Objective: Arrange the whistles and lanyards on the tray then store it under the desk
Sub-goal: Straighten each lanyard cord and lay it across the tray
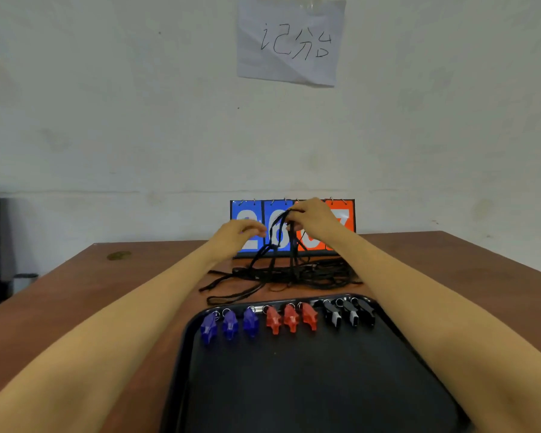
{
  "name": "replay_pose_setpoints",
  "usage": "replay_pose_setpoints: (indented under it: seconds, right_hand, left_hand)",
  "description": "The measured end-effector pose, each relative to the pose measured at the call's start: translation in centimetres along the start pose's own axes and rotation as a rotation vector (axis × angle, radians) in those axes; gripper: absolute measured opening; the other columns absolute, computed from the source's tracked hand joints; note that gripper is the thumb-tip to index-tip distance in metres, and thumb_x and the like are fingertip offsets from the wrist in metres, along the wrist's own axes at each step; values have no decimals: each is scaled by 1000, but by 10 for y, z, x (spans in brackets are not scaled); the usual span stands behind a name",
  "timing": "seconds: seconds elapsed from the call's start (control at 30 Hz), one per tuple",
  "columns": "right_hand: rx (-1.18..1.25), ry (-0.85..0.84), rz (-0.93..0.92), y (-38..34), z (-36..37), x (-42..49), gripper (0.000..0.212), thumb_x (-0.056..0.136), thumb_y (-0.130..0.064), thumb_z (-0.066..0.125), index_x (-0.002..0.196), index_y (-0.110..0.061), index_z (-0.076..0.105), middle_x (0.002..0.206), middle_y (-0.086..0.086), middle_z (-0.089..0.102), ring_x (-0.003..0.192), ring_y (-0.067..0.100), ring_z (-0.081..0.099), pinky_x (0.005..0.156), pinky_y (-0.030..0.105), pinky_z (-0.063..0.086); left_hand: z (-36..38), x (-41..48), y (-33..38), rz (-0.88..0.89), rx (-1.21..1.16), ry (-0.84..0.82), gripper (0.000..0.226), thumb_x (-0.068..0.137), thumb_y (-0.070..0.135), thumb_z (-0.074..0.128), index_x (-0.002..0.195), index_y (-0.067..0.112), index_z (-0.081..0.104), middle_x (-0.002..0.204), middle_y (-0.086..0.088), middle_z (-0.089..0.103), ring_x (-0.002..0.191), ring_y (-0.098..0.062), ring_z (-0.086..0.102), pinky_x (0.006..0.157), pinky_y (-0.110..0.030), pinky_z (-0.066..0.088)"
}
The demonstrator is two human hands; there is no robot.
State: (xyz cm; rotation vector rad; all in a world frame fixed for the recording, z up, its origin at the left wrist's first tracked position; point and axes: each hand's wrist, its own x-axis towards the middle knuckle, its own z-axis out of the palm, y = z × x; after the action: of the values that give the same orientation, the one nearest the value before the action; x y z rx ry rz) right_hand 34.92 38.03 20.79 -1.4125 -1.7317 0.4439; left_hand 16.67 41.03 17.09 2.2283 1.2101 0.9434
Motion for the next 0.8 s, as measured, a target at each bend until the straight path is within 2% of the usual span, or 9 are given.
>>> replay_pose_setpoints:
  seconds: [0.1, 0.2, 0.3, 0.37, 0.47, 0.53, 0.67, 0.73, 0.8]
  right_hand:
    - [125, 4, 5, 3, -4, 2, 22, 91, 0, 48, 95, 13, 65, 99, 28, 67, 58, 7, 64, 48, 11, 50]
    - [192, 30, 22, 7, -10, 6, 22, 92, -1, 48, 98, 11, 66, 90, 22, 68, 66, 14, 65, 67, 19, 54]
    - [249, 54, 34, 10, -18, 7, 21, 92, 1, 47, 96, 10, 66, 77, 10, 66, 67, 15, 65, 70, 22, 56]
    - [251, 91, 51, 17, -24, 7, 20, 92, 2, 46, 92, 4, 66, 77, 10, 66, 67, 16, 64, 73, 25, 56]
    - [323, 160, 110, 29, -34, 7, 18, 91, 4, 46, 92, 6, 64, 81, 16, 65, 55, 11, 66, 66, 22, 58]
    - [442, 183, 161, 36, -38, 5, 17, 91, 7, 47, 96, 9, 62, 77, 14, 63, 47, 8, 65, 58, 18, 57]
    - [605, 192, 242, 49, -41, 2, 19, 91, 6, 47, 78, 4, 61, 77, 16, 62, 55, 13, 65, 63, 20, 56]
    - [542, 216, 270, 53, -39, 2, 18, 91, 4, 48, 81, 4, 62, 79, 15, 62, 58, 13, 64, 60, 19, 55]
    - [437, 200, 261, 53, -35, 3, 15, 90, 5, 48, 93, 8, 63, 77, 13, 62, 55, 10, 63, 55, 15, 55]
  left_hand:
    - [12, -6, -5, -83, -43, -207, 45, 94, 0, 41, 137, 15, 45, 136, 2, 51, 128, -13, 45, 105, -29, 35]
    - [21, -6, -7, -122, -100, -323, 48, 92, 5, 47, 137, 21, 43, 134, 5, 53, 121, -12, 47, 104, -35, 37]
    - [21, -3, -14, -46, -33, -187, 19, 91, 33, 55, 107, 30, 64, 109, 5, 68, 111, -22, 59, 101, -37, 41]
    - [17, 3, -23, -80, 58, 15, 21, 93, 33, 52, 91, 22, 70, 87, 8, 70, 94, -27, 64, 89, -35, 43]
    - [6, 6, -45, -281, 334, 198, 21, 93, 26, 51, 93, 16, 69, 90, 0, 70, 93, -24, 62, 89, -34, 42]
    - [1, 0, -60, -422, 535, 181, 19, 91, 19, 48, 94, 14, 66, 94, -5, 68, 95, -27, 59, 93, -38, 36]
    - [4, -15, -71, -497, 804, 40, 16, 87, 4, 40, 87, 9, 55, 72, -2, 57, 82, -25, 52, 101, -42, 28]
    - [7, -16, -67, -499, 853, -61, 22, 89, 9, 39, 102, 8, 57, 95, -6, 61, 99, -27, 53, 106, -44, 25]
    - [14, -11, -58, -436, 840, -98, 33, 90, 21, 45, 120, 12, 55, 124, -10, 54, 119, -28, 46, 108, -44, 22]
